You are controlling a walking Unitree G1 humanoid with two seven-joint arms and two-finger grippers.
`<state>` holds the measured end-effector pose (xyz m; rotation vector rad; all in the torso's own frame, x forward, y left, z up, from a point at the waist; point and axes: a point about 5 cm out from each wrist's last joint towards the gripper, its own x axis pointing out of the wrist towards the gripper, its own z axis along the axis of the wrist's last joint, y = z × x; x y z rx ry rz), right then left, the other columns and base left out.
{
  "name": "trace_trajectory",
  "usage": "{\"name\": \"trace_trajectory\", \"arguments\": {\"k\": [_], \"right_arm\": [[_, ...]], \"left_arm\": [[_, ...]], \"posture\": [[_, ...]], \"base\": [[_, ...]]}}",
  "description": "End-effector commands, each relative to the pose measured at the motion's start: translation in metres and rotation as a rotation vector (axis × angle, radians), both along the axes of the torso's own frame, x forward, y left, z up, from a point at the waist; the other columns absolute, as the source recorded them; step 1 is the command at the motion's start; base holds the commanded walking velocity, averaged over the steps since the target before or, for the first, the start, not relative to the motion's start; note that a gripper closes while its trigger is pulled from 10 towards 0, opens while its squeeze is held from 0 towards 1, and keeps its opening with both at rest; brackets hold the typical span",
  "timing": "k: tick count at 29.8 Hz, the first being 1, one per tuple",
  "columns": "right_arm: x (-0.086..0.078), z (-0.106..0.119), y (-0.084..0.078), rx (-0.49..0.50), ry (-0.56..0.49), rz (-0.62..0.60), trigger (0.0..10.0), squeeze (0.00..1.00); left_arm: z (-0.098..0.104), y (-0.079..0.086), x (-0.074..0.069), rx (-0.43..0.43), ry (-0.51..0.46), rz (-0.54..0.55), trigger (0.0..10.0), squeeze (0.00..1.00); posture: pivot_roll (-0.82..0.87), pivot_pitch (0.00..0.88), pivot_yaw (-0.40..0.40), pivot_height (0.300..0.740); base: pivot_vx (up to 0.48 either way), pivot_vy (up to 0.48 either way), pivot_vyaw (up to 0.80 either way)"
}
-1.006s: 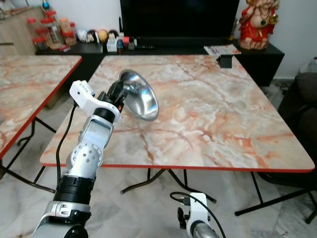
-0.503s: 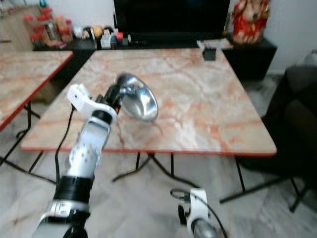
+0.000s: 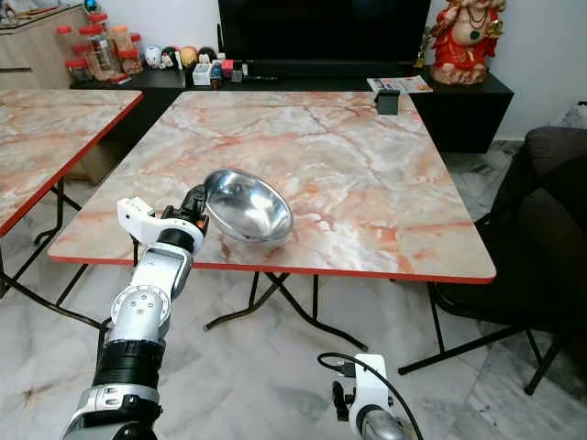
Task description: Setting the table
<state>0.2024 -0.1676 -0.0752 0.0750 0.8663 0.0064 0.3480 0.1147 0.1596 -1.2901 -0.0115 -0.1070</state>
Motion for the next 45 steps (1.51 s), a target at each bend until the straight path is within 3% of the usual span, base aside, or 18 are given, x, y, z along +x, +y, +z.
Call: {"name": "trace_trajectory", "arguments": {"k": [1,31,36,43,45], "right_arm": [[0.003,0.001,0.001,0.001,-0.008,0.002,10.0,0.0],[0.005,0.002,0.004,0.015,-0.008,0.009,10.0,0.0],[0.004,0.002,0.005,0.015,-0.006,0.013,10.0,0.0],[0.002,0.001,0.007,0.02,-0.001,0.02,10.0,0.0],[0.002,0.001,0.008,0.02,-0.001,0.02,10.0,0.0]], "left_arm": [[0.001,-0.032,-0.003,-0.076,0.0,-0.07,10.0,0.0],[0.009,-0.037,-0.003,-0.047,-0.044,-0.1,10.0,0.0],[0.009,-0.039,-0.011,-0.032,-0.065,-0.155,10.0,0.0],[-0.007,-0.031,-0.036,-0.061,-0.023,-0.253,10.0,0.0],[-0.008,-0.03,-0.038,-0.061,-0.021,-0.261,10.0,0.0]], "posture": [[-0.02,0.0,0.018,0.732],[-0.01,0.0,0.015,0.732],[0.0,0.0,0.016,0.732],[0.02,0.0,0.016,0.732],[0.02,0.0,0.016,0.732]], "base": [[0.0,0.0,0.0],[0.359,0.0,0.0],[0.0,0.0,0.0],[0.0,0.0,0.0],[0.0,0.0,0.0]]}}
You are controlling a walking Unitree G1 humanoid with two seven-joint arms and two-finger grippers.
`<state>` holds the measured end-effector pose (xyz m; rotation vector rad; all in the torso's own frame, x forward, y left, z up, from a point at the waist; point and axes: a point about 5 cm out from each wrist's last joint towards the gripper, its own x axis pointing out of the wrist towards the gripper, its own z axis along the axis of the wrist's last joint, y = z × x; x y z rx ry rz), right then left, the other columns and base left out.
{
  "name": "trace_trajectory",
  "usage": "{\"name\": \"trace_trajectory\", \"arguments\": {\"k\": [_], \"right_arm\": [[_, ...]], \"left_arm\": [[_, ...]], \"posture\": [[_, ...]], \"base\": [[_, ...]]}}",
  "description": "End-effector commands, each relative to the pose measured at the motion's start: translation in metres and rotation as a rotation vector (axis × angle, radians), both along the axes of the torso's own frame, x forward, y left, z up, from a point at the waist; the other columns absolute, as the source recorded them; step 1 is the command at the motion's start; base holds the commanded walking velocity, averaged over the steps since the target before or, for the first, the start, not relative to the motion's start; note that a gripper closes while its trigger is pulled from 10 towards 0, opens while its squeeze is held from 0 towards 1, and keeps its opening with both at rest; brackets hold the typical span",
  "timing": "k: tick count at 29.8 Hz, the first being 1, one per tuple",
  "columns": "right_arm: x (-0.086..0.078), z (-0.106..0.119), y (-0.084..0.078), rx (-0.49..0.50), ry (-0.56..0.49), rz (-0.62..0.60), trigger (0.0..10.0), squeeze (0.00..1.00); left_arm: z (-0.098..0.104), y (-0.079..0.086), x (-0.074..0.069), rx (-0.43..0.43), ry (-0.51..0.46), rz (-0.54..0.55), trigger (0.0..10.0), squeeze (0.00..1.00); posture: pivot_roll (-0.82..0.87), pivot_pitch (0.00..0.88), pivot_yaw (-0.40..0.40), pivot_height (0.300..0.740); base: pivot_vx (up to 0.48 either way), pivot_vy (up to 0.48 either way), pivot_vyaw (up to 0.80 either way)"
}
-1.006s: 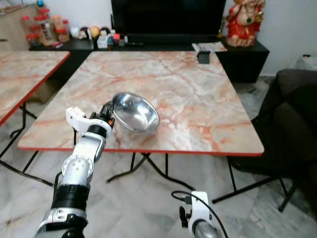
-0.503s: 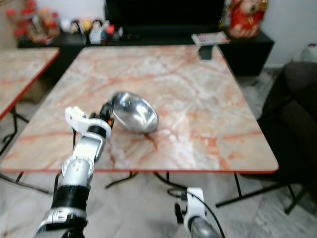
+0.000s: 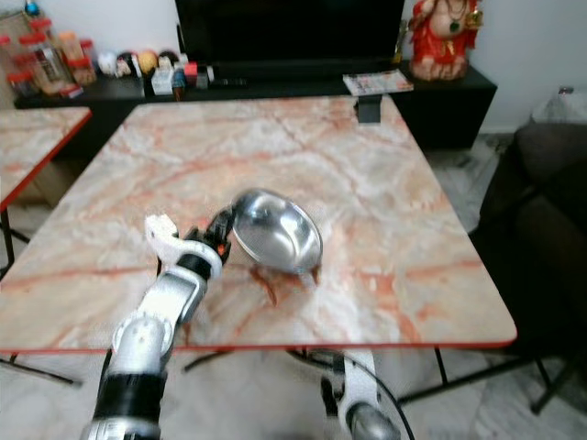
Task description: Setting the table
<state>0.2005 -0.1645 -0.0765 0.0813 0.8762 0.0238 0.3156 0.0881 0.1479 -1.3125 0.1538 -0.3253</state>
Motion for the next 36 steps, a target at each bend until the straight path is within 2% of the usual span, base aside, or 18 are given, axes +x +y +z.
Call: {"name": "trace_trajectory", "arguments": {"k": [1,2,5,13,20,25,32,33,36], "right_arm": [[0.004,0.002,0.004,0.007,-0.01,0.007,10.0,0.0],[0.004,0.002,0.004,0.007,-0.01,0.007,10.0,0.0],[0.003,0.001,0.006,0.008,-0.005,0.018,10.0,0.0],[0.001,0.0,0.006,0.007,-0.002,0.016,10.0,0.0],[0.001,0.0,0.005,0.004,-0.001,0.012,10.0,0.0],[0.002,0.0,0.005,0.004,0.0,0.015,10.0,0.0],[0.003,0.001,0.005,0.005,-0.003,0.017,10.0,0.0],[0.003,0.001,0.005,0.004,-0.003,0.018,10.0,0.0],[0.004,0.002,0.005,0.003,-0.003,0.02,10.0,0.0]], "left_arm": [[0.004,-0.004,-0.005,-0.038,-0.018,-0.006,10.0,0.0],[0.004,-0.004,-0.005,-0.037,-0.018,-0.008,10.0,0.0],[-0.017,-0.002,-0.015,0.004,0.051,-0.035,10.0,0.0],[-0.034,0.003,-0.011,-0.057,0.167,0.022,10.0,0.0],[-0.05,0.012,-0.014,-0.04,0.246,0.056,10.0,0.0],[-0.057,0.016,-0.016,-0.031,0.287,0.079,10.0,0.0],[-0.056,0.022,-0.015,-0.01,0.287,0.109,10.0,0.0],[-0.057,0.023,-0.015,0.014,0.293,0.113,10.0,0.97],[-0.059,0.023,-0.014,0.048,0.308,0.106,10.0,1.0]], "posture": [[0.02,0.0,0.016,0.732],[0.02,0.0,0.016,0.732],[0.02,0.0,0.015,0.732],[0.01,0.0,0.019,0.732],[0.01,0.0,0.017,0.732],[0.01,0.0,0.018,0.732],[0.02,0.0,0.012,0.732],[0.02,0.0,0.01,0.732],[0.02,0.0,0.009,0.732]], "base": [[0.0,0.0,0.0],[0.0,0.0,0.0],[0.0,0.0,0.0],[0.0,0.0,0.0],[0.0,0.0,0.0],[0.0,0.0,0.0],[0.0,0.0,0.0],[0.0,0.0,0.0],[0.0,0.0,0.0]]}}
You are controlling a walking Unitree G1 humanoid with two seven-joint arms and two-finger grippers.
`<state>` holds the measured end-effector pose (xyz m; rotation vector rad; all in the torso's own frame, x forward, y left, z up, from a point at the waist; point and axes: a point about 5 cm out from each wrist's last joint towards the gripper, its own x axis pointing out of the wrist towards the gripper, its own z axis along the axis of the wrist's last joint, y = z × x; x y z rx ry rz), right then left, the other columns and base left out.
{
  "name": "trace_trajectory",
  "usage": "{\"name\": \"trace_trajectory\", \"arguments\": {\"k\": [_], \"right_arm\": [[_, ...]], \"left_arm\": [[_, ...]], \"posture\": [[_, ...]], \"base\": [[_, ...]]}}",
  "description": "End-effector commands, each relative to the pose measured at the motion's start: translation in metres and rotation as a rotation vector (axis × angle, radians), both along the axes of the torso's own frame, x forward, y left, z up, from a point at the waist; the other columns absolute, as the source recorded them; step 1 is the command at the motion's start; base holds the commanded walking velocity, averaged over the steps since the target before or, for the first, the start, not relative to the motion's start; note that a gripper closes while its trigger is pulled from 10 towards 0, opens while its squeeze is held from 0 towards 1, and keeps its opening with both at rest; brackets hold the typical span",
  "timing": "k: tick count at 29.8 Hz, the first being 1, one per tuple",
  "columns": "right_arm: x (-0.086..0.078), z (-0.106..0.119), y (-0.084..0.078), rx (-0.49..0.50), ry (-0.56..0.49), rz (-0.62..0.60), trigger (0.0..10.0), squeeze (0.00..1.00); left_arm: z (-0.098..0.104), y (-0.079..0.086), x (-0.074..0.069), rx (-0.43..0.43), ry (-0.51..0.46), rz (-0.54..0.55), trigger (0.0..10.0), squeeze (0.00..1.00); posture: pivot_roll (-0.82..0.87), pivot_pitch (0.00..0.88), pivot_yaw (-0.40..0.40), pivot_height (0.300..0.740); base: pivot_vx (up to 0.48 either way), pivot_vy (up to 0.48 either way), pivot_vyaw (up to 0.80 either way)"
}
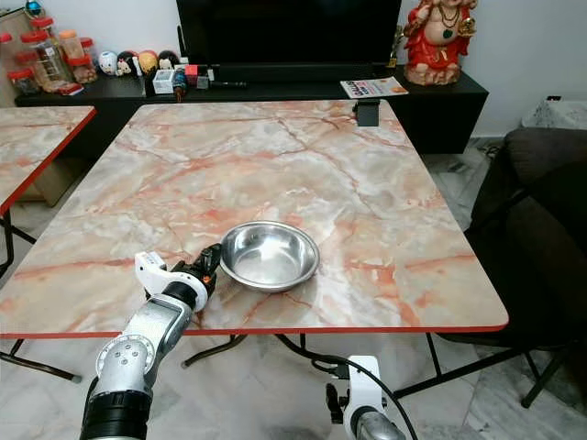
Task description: Setting the table
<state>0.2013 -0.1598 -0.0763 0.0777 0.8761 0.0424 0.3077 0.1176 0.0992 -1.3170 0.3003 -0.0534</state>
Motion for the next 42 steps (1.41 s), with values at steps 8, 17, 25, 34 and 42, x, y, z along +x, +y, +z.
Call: {"name": "trace_trajectory", "arguments": {"k": [8,17,25,34,42], "right_arm": [[0.004,0.002,0.0,0.0,-0.004,0.002,10.0,0.0],[0.004,0.002,0.001,0.002,-0.002,0.008,10.0,0.0],[0.004,0.002,0.001,0.003,-0.002,0.012,10.0,0.0],[0.003,0.002,0.001,0.002,-0.001,0.014,10.0,0.0],[0.003,0.001,0.003,-0.001,0.0,0.022,10.0,0.0]], "left_arm": [[-0.012,-0.005,-0.006,0.034,0.055,-0.01,10.0,1.0],[-0.01,0.012,-0.008,0.111,0.041,0.028,10.0,0.0],[0.009,0.027,-0.012,0.099,-0.058,0.052,10.0,0.0],[0.035,0.1,-0.03,0.605,-0.159,0.282,10.0,0.0],[0.02,0.177,-0.058,1.068,0.085,0.551,10.0,0.0]], "posture": [[0.02,0.0,0.009,0.732],[0.03,0.0,0.006,0.732],[0.04,0.0,0.003,0.732],[0.05,0.0,-0.002,0.732],[0.06,0.0,-0.007,0.732]], "base": [[0.0,0.0,0.0],[0.0,0.0,0.0],[0.0,0.0,0.0],[0.0,0.0,0.0],[0.0,0.0,0.0]]}}
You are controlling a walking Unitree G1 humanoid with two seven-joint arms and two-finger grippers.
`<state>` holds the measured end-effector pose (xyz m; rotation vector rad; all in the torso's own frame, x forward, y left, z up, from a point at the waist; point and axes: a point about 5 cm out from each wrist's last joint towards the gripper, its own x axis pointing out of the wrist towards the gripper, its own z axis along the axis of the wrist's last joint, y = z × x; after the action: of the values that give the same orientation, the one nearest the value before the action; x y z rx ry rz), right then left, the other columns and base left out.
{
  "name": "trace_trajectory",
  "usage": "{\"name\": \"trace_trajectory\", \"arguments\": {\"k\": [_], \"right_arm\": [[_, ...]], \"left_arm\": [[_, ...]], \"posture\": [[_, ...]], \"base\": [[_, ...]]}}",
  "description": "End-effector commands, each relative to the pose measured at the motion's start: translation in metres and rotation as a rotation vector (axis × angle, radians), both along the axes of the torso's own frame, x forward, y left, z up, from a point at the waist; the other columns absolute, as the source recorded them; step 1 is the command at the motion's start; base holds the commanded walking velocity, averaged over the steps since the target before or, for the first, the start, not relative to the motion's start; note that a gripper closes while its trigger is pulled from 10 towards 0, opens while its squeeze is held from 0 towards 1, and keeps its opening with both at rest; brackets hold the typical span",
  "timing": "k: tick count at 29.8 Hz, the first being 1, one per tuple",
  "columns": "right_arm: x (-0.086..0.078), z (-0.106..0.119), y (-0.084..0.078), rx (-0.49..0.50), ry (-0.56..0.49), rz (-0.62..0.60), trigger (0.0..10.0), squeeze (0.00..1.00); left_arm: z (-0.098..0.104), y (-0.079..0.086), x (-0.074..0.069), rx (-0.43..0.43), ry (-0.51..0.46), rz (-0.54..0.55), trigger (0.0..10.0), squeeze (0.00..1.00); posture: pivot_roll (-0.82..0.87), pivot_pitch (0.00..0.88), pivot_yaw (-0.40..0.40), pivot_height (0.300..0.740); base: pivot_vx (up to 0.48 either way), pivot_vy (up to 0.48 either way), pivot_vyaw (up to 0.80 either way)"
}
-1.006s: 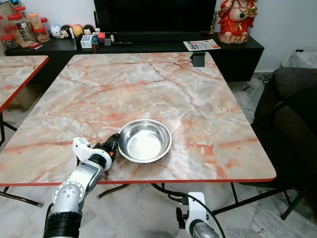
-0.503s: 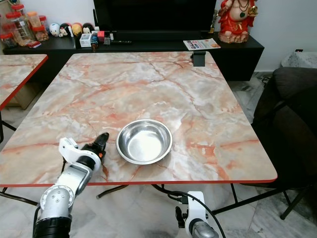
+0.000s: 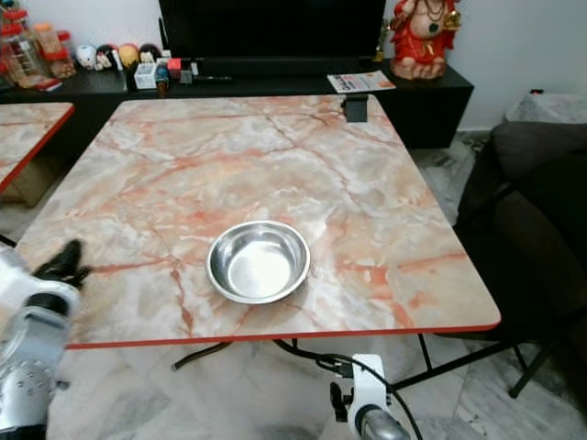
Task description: Setting the table
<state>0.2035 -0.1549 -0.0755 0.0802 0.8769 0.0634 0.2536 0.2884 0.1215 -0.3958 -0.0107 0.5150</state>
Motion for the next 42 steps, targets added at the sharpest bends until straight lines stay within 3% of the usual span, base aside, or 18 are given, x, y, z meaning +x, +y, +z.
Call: {"name": "trace_trajectory", "arguments": {"k": [1,4,5,6,8,10,17,18,19,21,24,26,30,32,33,35,38,42], "right_arm": [[0.001,0.001,-0.002,-0.011,-0.001,0.005,10.0,0.0],[0.001,0.0,-0.002,-0.012,0.0,0.004,10.0,0.0],[0.001,0.0,-0.002,-0.012,0.001,0.004,10.0,0.0],[0.001,0.0,-0.002,-0.013,0.001,0.003,10.0,0.0],[0.0,0.0,-0.002,-0.013,0.001,0.003,10.0,0.0],[0.0,0.0,-0.002,-0.013,0.001,0.002,10.0,0.0],[0.0,0.0,-0.002,-0.012,0.003,-0.008,10.0,0.0],[0.0,0.0,-0.002,-0.012,0.003,-0.008,10.0,0.0],[-0.001,-0.001,-0.003,-0.015,0.006,-0.007,10.0,0.0],[-0.001,-0.001,-0.003,-0.016,0.007,-0.007,10.0,0.0],[0.0,0.0,-0.004,-0.017,0.003,-0.011,10.0,0.0],[0.0,0.0,-0.005,-0.017,0.001,-0.013,10.0,0.0],[-0.002,-0.001,-0.008,-0.02,0.003,-0.023,10.0,0.0],[-0.002,-0.001,-0.008,-0.022,0.005,-0.021,10.0,0.0],[-0.002,-0.001,-0.008,-0.022,0.005,-0.021,10.0,0.0],[-0.002,-0.001,-0.009,-0.022,0.003,-0.02,10.0,0.0],[-0.001,0.0,-0.008,-0.021,0.001,-0.02,10.0,0.0],[0.0,0.0,-0.007,-0.02,-0.002,-0.019,10.0,0.0]], "left_arm": [[-0.004,0.009,-0.007,0.131,0.066,0.058,10.0,0.0],[-0.01,0.014,-0.013,0.19,0.125,0.082,10.0,0.0],[-0.026,0.019,-0.019,0.292,0.271,0.096,10.0,0.0],[-0.032,0.021,-0.022,0.334,0.336,0.099,10.0,0.0],[-0.036,0.022,-0.024,0.356,0.37,0.1,10.0,0.0],[-0.057,0.032,-0.037,0.359,0.502,0.161,10.0,0.0],[-0.102,0.048,-0.076,0.423,0.732,0.295,10.0,0.0],[-0.102,0.048,-0.076,0.423,0.732,0.295,10.0,0.0],[-0.128,0.039,-0.085,0.377,0.863,0.214,10.0,0.0],[-0.143,0.031,-0.091,0.326,0.923,0.145,10.0,0.0],[-0.157,0.019,-0.095,0.383,0.979,0.07,10.0,0.0],[-0.156,0.019,-0.095,0.393,0.941,0.115,10.0,0.0],[-0.112,0.007,-0.05,0.266,0.44,0.124,10.0,0.0],[-0.085,0.006,-0.03,0.256,0.284,0.129,10.0,0.0],[-0.085,0.006,-0.03,0.256,0.284,0.129,10.0,0.0],[-0.054,0.007,-0.011,0.189,0.107,0.148,10.0,0.0],[-0.018,0.007,0.005,0.235,-0.015,0.145,10.0,0.0],[-0.004,0.01,0.007,0.273,-0.068,0.151,10.0,0.0]], "posture": [[0.06,0.0,-0.007,0.732],[0.06,0.0,-0.006,0.732],[0.06,0.0,-0.007,0.732],[0.06,0.0,-0.007,0.732],[0.06,0.0,-0.007,0.732],[0.06,0.0,0.002,0.732],[0.06,0.0,-0.002,0.732],[0.06,0.0,-0.002,0.732],[0.06,0.0,-0.004,0.732],[0.05,0.0,-0.004,0.732],[0.04,0.0,0.003,0.732],[0.03,0.0,0.005,0.732],[0.03,0.0,-0.001,0.732],[0.04,0.0,-0.006,0.732],[0.04,0.0,-0.006,0.732],[0.04,0.0,-0.008,0.732],[0.04,0.0,-0.005,0.732],[0.04,0.0,-0.002,0.732]], "base": [[0.0,0.0,0.0],[0.0,0.0,0.0],[0.0,0.0,0.0],[0.0,0.0,0.0],[0.0,0.0,0.0],[0.0,0.0,0.0],[0.0,0.0,0.0],[0.0,0.0,0.0],[0.0,0.0,0.0],[0.0,0.0,0.0],[0.0,0.0,0.0],[0.0,0.0,0.0],[0.0,0.0,0.0],[0.0,0.0,0.0],[0.0,0.0,0.0],[0.0,0.0,0.0],[0.0,0.0,0.0],[0.0,0.0,0.0]]}}
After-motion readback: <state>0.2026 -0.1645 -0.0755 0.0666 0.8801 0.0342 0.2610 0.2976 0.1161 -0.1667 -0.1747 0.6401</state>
